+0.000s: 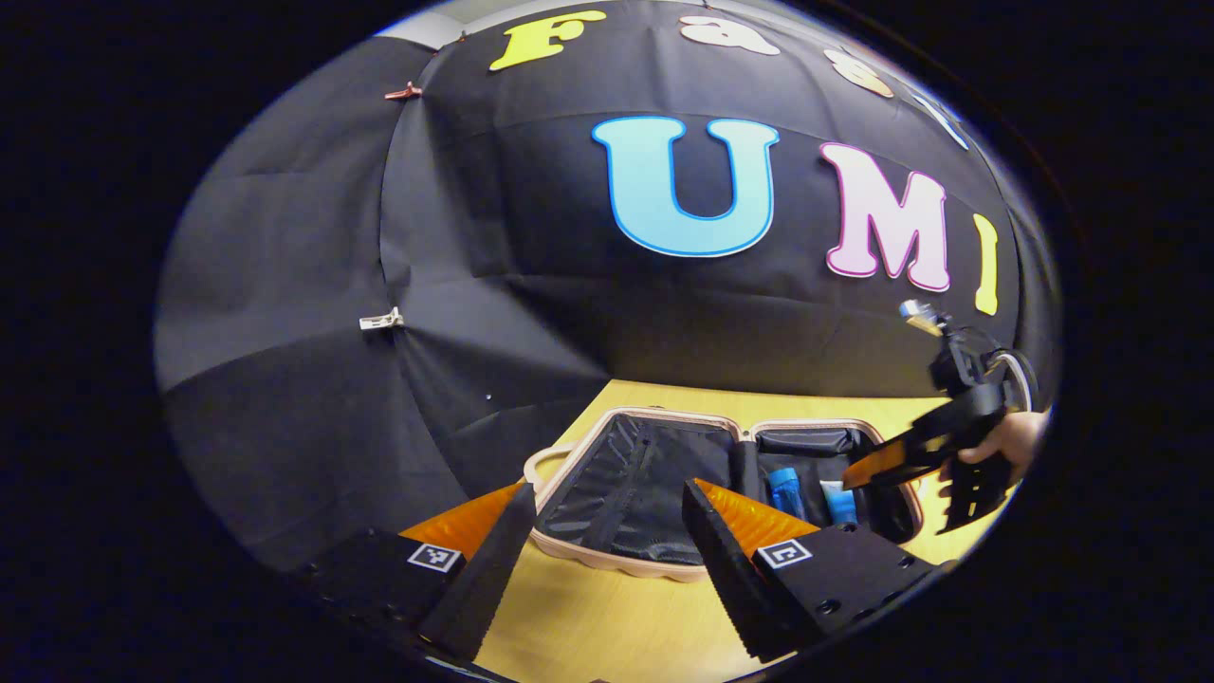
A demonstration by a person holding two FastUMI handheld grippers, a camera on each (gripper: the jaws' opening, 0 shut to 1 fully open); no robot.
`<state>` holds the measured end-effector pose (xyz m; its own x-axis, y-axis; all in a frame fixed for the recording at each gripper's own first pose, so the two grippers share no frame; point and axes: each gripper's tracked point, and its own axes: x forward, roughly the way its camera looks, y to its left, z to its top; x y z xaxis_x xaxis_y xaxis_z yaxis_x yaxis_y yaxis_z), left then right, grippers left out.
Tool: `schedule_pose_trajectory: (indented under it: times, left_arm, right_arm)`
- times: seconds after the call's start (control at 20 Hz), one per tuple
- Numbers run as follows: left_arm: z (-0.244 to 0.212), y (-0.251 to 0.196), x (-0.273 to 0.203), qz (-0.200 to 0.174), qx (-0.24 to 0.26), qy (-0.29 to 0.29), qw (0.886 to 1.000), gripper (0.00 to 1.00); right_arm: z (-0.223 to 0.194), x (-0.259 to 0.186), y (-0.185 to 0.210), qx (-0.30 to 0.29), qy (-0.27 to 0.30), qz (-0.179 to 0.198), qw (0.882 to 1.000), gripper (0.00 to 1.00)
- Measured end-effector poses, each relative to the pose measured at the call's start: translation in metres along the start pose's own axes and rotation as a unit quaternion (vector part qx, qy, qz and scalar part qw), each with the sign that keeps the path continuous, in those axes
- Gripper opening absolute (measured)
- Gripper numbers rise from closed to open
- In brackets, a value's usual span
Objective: First open the suitcase, pack the skin care products into it, and then close the suitcase.
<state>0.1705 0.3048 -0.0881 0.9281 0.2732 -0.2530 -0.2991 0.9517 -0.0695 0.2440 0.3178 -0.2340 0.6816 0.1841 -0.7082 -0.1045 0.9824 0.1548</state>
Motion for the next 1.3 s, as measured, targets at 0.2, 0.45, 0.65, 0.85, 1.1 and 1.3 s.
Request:
schedule_pose_trajectory:
  times: [0.2, 0.45, 0.65, 0.85, 1.1, 1.3]
  left_arm:
    - [0.016, 0.044, 0.052, 0.011, -0.010, -0.023, 1.000, 0.98]
    - [0.001, 0.091, 0.136, 0.013, -0.075, 0.034, 0.997, 0.98]
    - [-0.029, 0.107, 0.194, 0.002, -0.127, 0.099, 0.987, 0.93]
    - [-0.057, 0.110, 0.228, -0.017, -0.177, 0.156, 0.972, 0.81]
    - [-0.084, 0.099, 0.237, -0.041, -0.215, 0.217, 0.951, 0.72]
    - [-0.102, 0.093, 0.252, -0.041, -0.238, 0.224, 0.944, 0.42]
  right_arm:
    - [0.011, -0.073, -0.019, -0.029, -0.096, 0.011, 0.995, 0.98]
    - [-0.033, -0.144, -0.083, -0.029, -0.110, -0.020, 0.993, 0.98]
    - [-0.058, -0.180, -0.113, 0.015, -0.091, -0.036, 0.995, 0.98]
    - [-0.053, -0.198, -0.135, 0.007, -0.106, -0.058, 0.993, 0.98]
    - [-0.070, -0.200, -0.138, 0.065, -0.076, -0.055, 0.994, 0.98]
    - [-0.073, -0.206, -0.136, 0.049, -0.076, -0.055, 0.994, 0.98]
